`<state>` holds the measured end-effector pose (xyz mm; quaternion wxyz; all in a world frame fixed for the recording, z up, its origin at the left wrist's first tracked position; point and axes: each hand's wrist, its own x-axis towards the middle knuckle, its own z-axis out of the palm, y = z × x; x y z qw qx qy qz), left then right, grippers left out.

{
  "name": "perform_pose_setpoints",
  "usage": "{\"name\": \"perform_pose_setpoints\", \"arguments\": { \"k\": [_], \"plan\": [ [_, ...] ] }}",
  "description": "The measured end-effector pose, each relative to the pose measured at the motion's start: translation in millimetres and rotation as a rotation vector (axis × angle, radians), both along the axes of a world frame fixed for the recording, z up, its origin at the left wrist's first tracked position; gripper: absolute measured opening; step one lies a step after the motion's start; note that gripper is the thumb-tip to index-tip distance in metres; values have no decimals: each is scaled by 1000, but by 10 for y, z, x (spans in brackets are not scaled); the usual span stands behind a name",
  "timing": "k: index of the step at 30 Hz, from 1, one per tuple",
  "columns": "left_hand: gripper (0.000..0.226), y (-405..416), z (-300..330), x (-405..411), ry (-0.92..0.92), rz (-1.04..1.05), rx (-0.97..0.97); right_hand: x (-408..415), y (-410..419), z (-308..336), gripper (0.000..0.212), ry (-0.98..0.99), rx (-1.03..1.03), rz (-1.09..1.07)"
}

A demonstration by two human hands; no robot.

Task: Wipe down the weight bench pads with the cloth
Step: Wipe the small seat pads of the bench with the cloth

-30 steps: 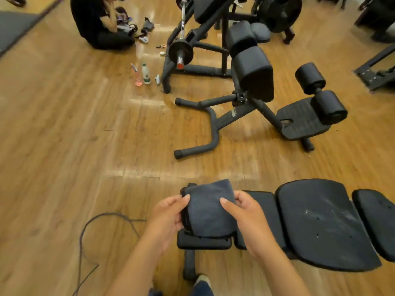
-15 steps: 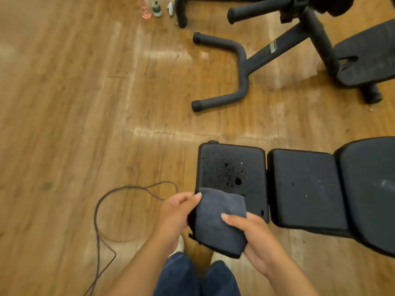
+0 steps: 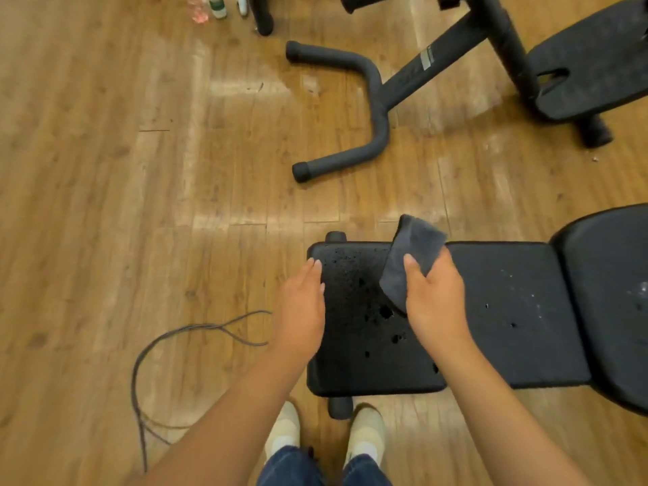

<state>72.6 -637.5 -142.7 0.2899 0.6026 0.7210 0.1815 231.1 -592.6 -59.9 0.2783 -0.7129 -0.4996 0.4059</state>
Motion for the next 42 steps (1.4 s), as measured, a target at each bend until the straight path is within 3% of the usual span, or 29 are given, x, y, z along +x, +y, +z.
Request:
{"name": "perform_pose_setpoints", "arguments": {
  "k": [3,6,8,10,16,30,37,42],
  "plan": [
    [51,-67,-107,-1,311,-228,21,-135,102,-153,36,-133,116,202],
    [58,-177,-229,7,430,-241,13,-270,99,-451,64,-390,169,573],
    [60,-208,-307,23,488,-248,3,-289,40,-669,71,-632,165,802],
    [60,-227,-329,54,523,-243,-5,-284,-24,-789,71,-706,201,894],
    [61,-305,-367,86,587,-188,-15,-250,-38,-980,75,-684,245,923],
    [57,-410,-437,4,425,-139,95,-163,-524,-1115,56,-724,287,858],
    [55,-410,-453,-28,417,-158,87,12,-1430,-1143,66,-734,354,952],
    [54,-413,-434,-33,387,-168,52,82,-1648,-1215,73,-757,408,931]
  ]
}}
